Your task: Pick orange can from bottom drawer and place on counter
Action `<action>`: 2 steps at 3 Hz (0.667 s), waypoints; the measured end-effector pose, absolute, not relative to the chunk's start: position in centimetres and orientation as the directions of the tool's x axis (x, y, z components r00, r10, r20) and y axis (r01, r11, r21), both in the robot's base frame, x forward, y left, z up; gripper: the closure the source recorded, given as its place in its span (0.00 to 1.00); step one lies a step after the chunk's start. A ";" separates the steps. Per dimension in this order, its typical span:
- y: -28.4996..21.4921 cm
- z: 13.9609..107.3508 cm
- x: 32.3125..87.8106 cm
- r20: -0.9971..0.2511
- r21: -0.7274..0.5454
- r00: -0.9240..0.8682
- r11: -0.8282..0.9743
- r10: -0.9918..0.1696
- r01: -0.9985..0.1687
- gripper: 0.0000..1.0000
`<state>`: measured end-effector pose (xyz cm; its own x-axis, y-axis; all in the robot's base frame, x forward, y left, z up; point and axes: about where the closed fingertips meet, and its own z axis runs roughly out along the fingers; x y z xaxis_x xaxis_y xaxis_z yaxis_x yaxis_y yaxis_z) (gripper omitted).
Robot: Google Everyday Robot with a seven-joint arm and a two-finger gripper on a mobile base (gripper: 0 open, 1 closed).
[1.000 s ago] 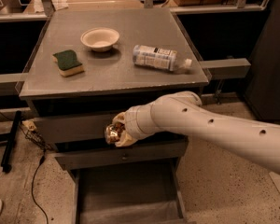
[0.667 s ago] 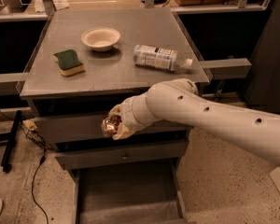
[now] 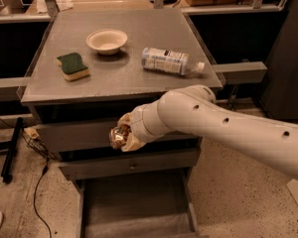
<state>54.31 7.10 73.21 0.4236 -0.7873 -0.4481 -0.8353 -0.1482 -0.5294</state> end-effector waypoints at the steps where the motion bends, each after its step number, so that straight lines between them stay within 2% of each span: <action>1: 6.1 75.2 52.8 -0.424 -0.563 0.418 -0.128 -0.803 -0.817 1.00; 2: 6.1 75.2 52.8 -0.424 -0.563 0.418 -0.128 -0.803 -0.816 1.00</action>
Offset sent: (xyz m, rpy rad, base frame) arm -0.0192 -0.0170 0.0318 -0.0062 -0.0736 -0.0472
